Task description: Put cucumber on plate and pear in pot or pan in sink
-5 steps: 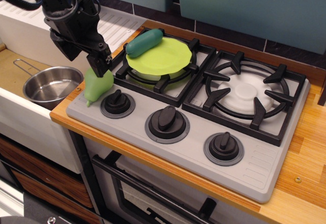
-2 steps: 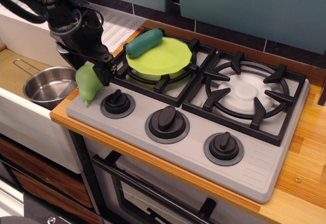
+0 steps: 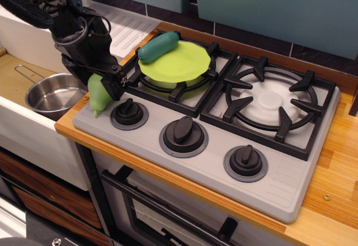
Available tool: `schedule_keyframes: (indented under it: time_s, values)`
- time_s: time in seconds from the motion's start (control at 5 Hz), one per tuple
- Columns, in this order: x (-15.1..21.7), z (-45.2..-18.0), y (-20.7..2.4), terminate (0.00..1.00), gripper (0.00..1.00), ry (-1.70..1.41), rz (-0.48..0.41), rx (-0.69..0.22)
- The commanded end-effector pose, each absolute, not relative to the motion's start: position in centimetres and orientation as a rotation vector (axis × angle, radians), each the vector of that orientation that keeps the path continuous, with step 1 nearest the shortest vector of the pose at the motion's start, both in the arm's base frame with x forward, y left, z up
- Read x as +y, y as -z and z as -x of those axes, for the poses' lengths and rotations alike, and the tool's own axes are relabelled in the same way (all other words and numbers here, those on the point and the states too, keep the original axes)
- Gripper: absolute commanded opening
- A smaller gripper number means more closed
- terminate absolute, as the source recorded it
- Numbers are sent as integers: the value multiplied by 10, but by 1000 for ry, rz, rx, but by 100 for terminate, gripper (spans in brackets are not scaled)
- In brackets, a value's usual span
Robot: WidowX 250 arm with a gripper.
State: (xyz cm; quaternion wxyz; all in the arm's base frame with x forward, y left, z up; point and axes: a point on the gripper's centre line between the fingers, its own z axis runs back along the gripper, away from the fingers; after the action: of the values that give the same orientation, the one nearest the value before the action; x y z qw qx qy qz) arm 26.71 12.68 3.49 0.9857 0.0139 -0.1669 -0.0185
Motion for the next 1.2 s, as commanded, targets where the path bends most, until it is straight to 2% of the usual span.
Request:
schedule_keyframes:
  time_s: [0.0, 0.2, 0.6, 0.8, 1.0]
  values:
    - [125, -270, -43, 0, 100, 35, -2, -370]
    - [121, -271, -48, 0, 0, 22, 39, -364]
    - [117, -268, -63, 0, 0, 11, 66, -335]
    - [127, -272, -83, 0, 0, 84, 70, -310]
    - [154, -275, -93, 0, 0, 200, 80, -341]
